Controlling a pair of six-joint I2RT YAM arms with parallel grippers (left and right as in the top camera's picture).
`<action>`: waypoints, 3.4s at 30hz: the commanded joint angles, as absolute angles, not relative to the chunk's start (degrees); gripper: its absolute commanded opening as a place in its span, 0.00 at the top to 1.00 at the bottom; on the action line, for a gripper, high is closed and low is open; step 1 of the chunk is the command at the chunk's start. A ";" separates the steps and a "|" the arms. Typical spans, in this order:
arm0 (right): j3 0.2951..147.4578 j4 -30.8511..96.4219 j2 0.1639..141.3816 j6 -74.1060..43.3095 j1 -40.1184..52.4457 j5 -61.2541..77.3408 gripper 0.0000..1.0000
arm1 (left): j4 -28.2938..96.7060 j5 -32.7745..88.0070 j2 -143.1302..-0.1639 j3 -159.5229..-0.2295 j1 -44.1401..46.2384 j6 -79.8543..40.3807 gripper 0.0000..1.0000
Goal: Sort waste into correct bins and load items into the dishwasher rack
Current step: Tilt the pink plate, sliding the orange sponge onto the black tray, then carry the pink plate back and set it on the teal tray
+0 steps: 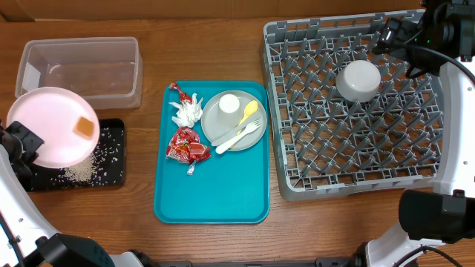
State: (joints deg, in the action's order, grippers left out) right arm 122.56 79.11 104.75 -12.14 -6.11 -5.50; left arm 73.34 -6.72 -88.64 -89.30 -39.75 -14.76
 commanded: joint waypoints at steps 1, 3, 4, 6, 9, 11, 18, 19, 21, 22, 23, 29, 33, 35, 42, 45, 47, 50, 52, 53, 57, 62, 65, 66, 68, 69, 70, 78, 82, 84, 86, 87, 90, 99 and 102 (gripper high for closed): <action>122.85 79.00 103.98 -12.01 -6.07 -5.96 0.00 | 72.93 -15.55 -88.51 -90.70 -39.94 -14.44 0.96; 122.85 79.00 103.98 -12.01 -6.07 -5.96 0.00 | 72.66 -19.07 -88.51 -90.70 -39.97 -14.41 0.96; 122.85 79.00 103.98 -12.01 -6.07 -5.96 0.00 | 72.51 -21.87 -88.51 -90.70 -39.97 -14.90 0.96; 122.85 79.00 103.98 -12.01 -6.07 -5.96 0.00 | 72.12 -26.81 -88.51 -90.70 -39.94 -16.08 0.96; 122.85 79.00 103.98 -12.01 -6.07 -5.96 0.00 | 70.87 -30.96 -88.51 -90.70 -39.94 -16.23 0.96; 122.85 79.00 103.98 -12.01 -6.07 -5.96 0.00 | 70.08 -32.01 -88.51 -90.70 -39.94 -16.23 0.96; 122.85 79.00 103.98 -12.01 -6.07 -5.96 0.00 | 67.07 -31.92 -88.88 -90.56 -39.92 -15.59 0.96; 122.85 79.00 103.98 -12.01 -6.07 -5.96 0.00 | 66.74 -31.97 -89.14 -90.54 -39.79 -15.53 0.96; 122.85 79.00 103.98 -12.01 -6.07 -5.96 0.00 | 66.19 -31.94 -89.76 -90.54 -39.64 -15.35 0.96; 122.85 79.00 103.98 -12.01 -6.07 -5.96 0.00 | 66.02 -31.92 -90.35 -90.54 -39.55 -15.38 0.96; 122.85 79.00 103.98 -12.01 -6.07 -5.96 0.00 | 65.95 -31.92 -90.80 -90.54 -39.44 -15.38 0.96; 122.85 79.00 103.98 -12.01 -6.07 -5.96 0.00 | 65.91 -32.03 -94.54 -90.54 -38.26 -13.67 0.96; 122.85 79.00 103.98 -12.01 -6.07 -5.98 0.00 | 64.75 -32.42 -95.35 -90.54 -37.39 -13.67 0.96; 122.85 79.00 103.98 -12.01 -6.07 -5.96 0.00 | 63.83 -35.53 -95.35 -90.54 -37.01 -13.67 0.96; 122.85 79.00 103.98 -12.01 -6.07 -5.96 0.00 | 62.52 -43.05 -95.35 -90.54 -36.34 -13.69 0.96; 122.85 79.00 103.98 -12.01 -6.07 -5.96 0.00 | 62.52 -44.88 -95.35 -90.54 -35.35 -13.67 0.96; 122.85 79.00 103.98 -12.01 -6.07 -5.96 0.00 | 62.50 -45.60 -95.35 -90.54 -34.37 -13.65 0.96; 122.85 79.00 103.98 -12.01 -6.07 -5.96 0.00 | 62.46 -45.32 -95.35 -90.54 -32.82 -13.69 0.96; 122.85 79.00 103.98 -12.01 -6.07 -5.96 0.00 | 62.02 -44.01 -95.35 -90.54 -31.90 -13.69 0.96; 122.85 79.00 103.98 -12.01 -6.07 -5.96 0.00 | 61.82 -42.76 -95.33 -90.61 -31.55 -13.69 0.96; 122.85 79.00 103.98 -12.01 -6.07 -5.96 0.00 | 62.15 -35.51 -95.13 -92.12 -30.72 -13.78 0.96; 122.85 79.00 103.98 -12.01 -6.07 -5.96 0.00 | 66.06 -30.46 -94.65 -98.24 -30.72 -17.39 0.96; 122.85 79.00 103.98 -12.01 -6.07 -5.96 0.00 | 70.94 -20.10 -94.30 -105.12 -30.72 -18.44 0.96; 122.85 79.00 103.98 -12.01 -6.07 -5.96 0.00 | 72.40 -15.64 -94.11 -107.37 -30.72 -18.41 0.96; 122.85 79.00 103.98 -12.01 -6.07 -5.98 0.00 | 75.02 -6.13 -93.69 -111.46 -30.72 -18.41 0.96; 122.85 79.00 103.98 -12.01 -6.07 -5.96 0.00 | 76.38 -1.43 -93.49 -113.23 -30.72 -18.37 0.96; 122.85 79.00 103.98 -12.01 -6.07 -5.96 0.00 | 77.84 2.92 -93.23 -114.78 -30.72 -18.24 0.96; 122.85 79.00 103.98 -12.01 -6.07 -5.96 0.00 | 90.48 32.77 -91.13 -117.25 -28.91 -11.46 0.96; 122.85 79.00 103.98 -12.01 -6.07 -5.96 0.00 | 96.57 28.77 -91.15 -116.62 -23.57 -7.66 0.96; 122.85 79.00 103.98 -12.01 -6.07 -5.96 0.00 | 96.82 26.33 -91.07 -115.52 -20.01 -7.03 0.96; 122.85 79.00 103.98 -12.01 -6.07 -5.96 0.00 | 96.82 25.96 -91.00 -114.30 -16.29 -7.05 0.96; 122.85 79.00 103.98 -12.01 -6.07 -5.96 0.00 | 96.82 25.91 -91.00 -113.60 -14.57 -7.03 0.96; 122.85 79.00 103.98 -12.01 -6.07 -5.96 0.00 | 96.82 22.76 -91.00 -110.91 -9.54 -7.03 0.96; 122.85 79.00 103.98 -12.01 -6.07 -5.96 0.00 | 96.40 19.55 -90.74 -96.12 -0.21 -7.66 0.96; 122.85 79.00 103.98 -12.01 -6.07 -5.96 0.00 | 94.78 19.46 -90.74 -89.60 1.54 -6.57 0.96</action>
